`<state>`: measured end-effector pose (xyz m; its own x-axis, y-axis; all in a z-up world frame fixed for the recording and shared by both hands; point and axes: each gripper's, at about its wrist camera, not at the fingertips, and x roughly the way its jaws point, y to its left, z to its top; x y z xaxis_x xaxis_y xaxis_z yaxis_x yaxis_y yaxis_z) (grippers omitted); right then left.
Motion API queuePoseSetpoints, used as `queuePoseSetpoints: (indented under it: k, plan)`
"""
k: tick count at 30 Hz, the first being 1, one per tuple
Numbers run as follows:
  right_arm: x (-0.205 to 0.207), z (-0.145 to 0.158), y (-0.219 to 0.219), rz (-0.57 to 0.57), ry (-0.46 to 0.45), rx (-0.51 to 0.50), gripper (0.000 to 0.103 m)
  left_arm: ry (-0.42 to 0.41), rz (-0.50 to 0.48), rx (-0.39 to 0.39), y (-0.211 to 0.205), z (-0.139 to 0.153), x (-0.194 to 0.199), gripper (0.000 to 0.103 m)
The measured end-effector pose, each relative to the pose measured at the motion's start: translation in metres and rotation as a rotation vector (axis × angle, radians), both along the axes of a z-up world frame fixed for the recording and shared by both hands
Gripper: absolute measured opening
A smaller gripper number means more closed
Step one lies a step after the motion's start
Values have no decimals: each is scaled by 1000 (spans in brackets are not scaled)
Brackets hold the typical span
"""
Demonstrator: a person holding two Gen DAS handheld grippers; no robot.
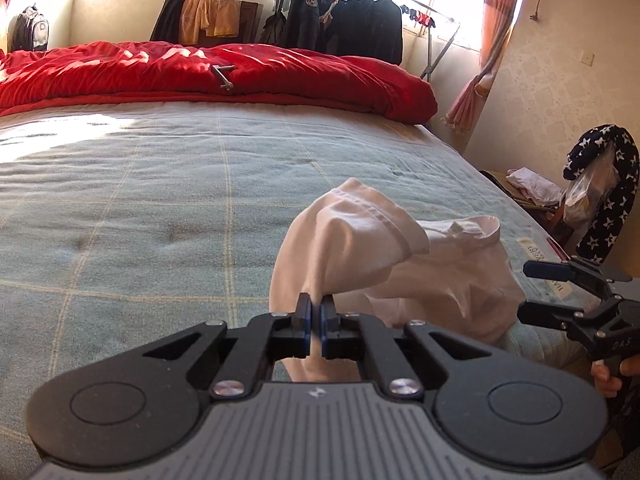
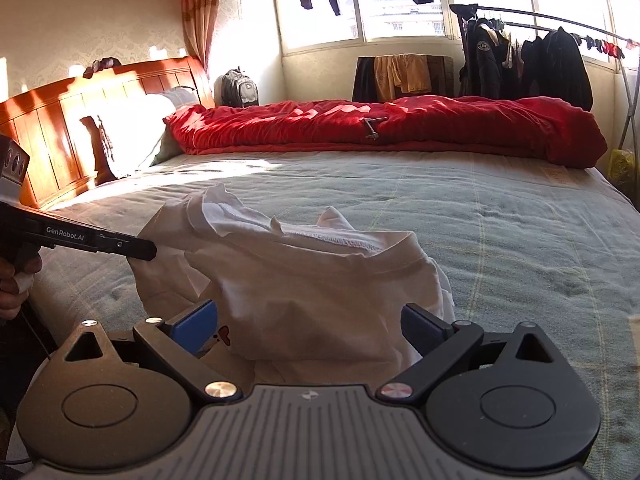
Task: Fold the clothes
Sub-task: 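Grasp a fold of the white T-shirt with the left gripper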
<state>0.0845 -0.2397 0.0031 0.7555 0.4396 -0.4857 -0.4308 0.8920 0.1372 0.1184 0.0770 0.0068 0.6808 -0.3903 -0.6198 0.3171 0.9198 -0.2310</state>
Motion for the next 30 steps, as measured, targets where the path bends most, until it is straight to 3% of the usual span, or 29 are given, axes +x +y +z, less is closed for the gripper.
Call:
queuePoseSetpoints:
  k: [3, 7, 11, 12, 17, 19, 21, 22, 24, 30]
  plan:
    - [2, 3, 1, 12, -1, -9, 100, 34, -71, 33, -7, -10, -11, 3]
    - [6, 13, -12, 13, -39, -33, 99, 47, -95, 46, -8, -16, -18, 7]
    - [25, 19, -30, 21, -79, -119, 86, 15, -97, 49, -5, -4, -22, 12]
    - [32, 18, -34, 30, -74, -132, 80, 6, -102, 52, -5, -1, -22, 17]
    - [78, -10, -54, 90, 62, -65, 78, -24, -108, 47, -5, 9, -27, 28]
    - [91, -23, -58, 93, 136, -20, 68, -25, -104, 49, -5, 10, -28, 32]
    - [94, -28, -59, 114, 184, 17, 26, -26, -98, 62, -4, 11, -28, 38]
    - [91, -27, -58, 130, 190, 22, 19, -28, -95, 70, -3, 11, -27, 41]
    - [74, -19, -55, 168, 149, -9, 11, -36, -97, 84, -1, 13, -26, 44]
    - [20, 5, -53, 321, 106, -122, 7, -73, -161, 113, 3, 15, -2, 57]
